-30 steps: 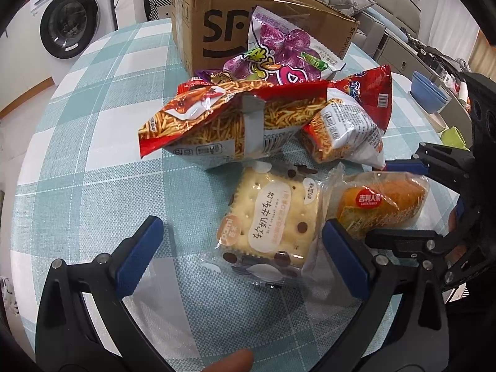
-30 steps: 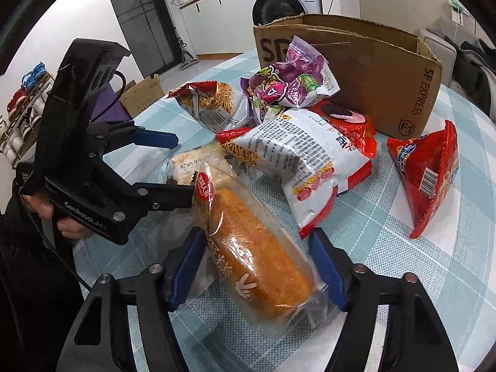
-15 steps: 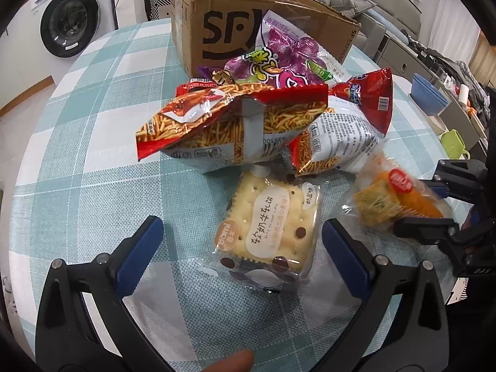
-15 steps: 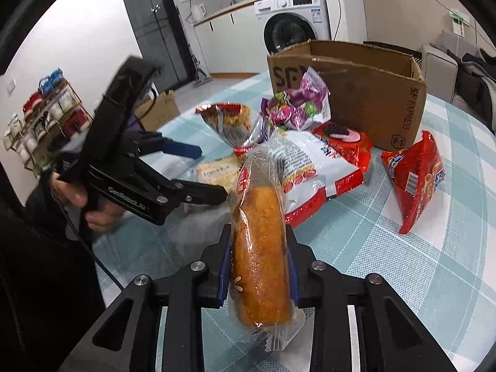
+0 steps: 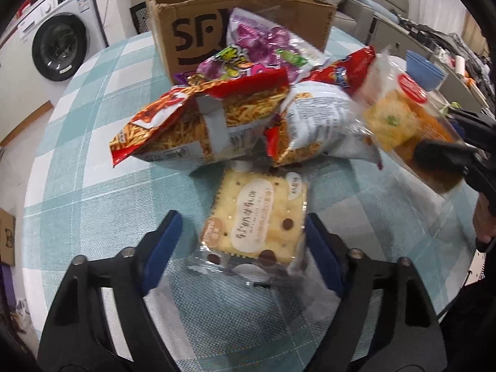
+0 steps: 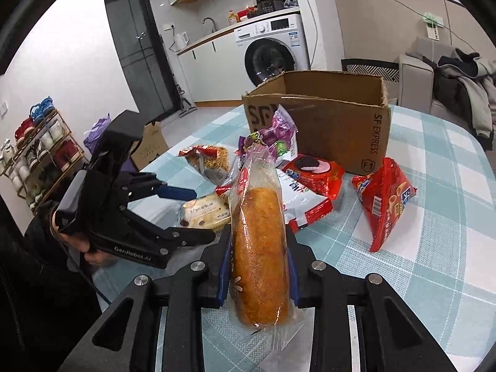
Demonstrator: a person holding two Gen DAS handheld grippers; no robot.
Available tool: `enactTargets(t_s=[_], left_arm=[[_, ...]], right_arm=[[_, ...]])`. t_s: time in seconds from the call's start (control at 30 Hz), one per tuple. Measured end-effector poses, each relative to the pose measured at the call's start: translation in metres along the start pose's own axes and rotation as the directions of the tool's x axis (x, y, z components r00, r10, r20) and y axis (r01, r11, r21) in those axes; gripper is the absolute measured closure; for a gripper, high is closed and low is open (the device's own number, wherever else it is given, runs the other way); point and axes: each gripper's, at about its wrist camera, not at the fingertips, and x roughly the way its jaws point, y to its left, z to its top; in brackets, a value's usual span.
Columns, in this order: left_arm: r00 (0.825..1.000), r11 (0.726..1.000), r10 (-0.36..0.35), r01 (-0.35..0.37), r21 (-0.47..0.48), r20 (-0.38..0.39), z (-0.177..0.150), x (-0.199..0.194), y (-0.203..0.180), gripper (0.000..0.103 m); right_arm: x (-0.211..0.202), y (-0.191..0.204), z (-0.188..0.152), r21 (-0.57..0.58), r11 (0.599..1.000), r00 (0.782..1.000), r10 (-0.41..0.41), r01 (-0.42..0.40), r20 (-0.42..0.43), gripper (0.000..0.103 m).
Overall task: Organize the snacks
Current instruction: 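Close the right gripper on the orange cake loaf while the left gripper grasps the cracker pack, then lift the cracker pack and cake loaf with both grippers toward the box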
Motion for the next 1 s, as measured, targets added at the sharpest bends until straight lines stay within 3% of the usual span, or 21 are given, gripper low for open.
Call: enactTargets(t_s=[0.1,0.17,0.27,0.37,0.6,0.73,0.83,1.0], left_arm=[[1.000,1.000,-0.014,0.014,0.023,0.012,-0.002,-0.004,-0.004,0.044],[0.999,0.999,-0.027,0.026,0.030,0.017,-0.004,-0.005,-0.005,0.047],[0.998,0.998,-0.058,0.057,0.025,0.021,-0.006,-0.008,-0.003,0.047],[0.998,0.998,-0.057,0.057,0.022,0.024,-0.008,-0.009,-0.004,0.047],[0.998,0.998,-0.058,0.057,0.007,0.028,-0.010,-0.010,-0.003,0.047],[0.998,0.998,-0.058,0.058,0.003,0.030,-0.011,-0.012,-0.005,0.047],[0.998,0.998,-0.058,0.058,0.000,0.032,-0.012,-0.012,-0.005,0.047],[0.997,0.998,-0.063,0.063,-0.005,0.034,-0.012,-0.012,-0.004,0.047]], right_arm=[[-0.002,-0.007,0.004,0.023,0.999,1.000,-0.026,0.025,0.018,0.073],[-0.006,-0.009,0.007,0.033,0.999,0.998,-0.040,0.039,0.039,0.073],[-0.012,-0.011,0.011,0.043,0.998,0.996,-0.048,0.045,0.070,0.073],[-0.004,-0.009,0.008,0.022,0.996,0.996,-0.091,0.091,0.021,0.073],[0.010,-0.015,-0.007,0.057,0.996,0.997,-0.067,0.069,-0.043,0.073],[0.015,-0.014,-0.012,0.055,0.996,0.995,-0.059,0.064,-0.084,0.062],[0.023,-0.009,-0.019,0.037,0.996,0.990,-0.078,0.083,-0.118,0.062],[0.021,-0.001,-0.021,0.004,0.997,0.991,-0.082,0.083,-0.102,0.066]])
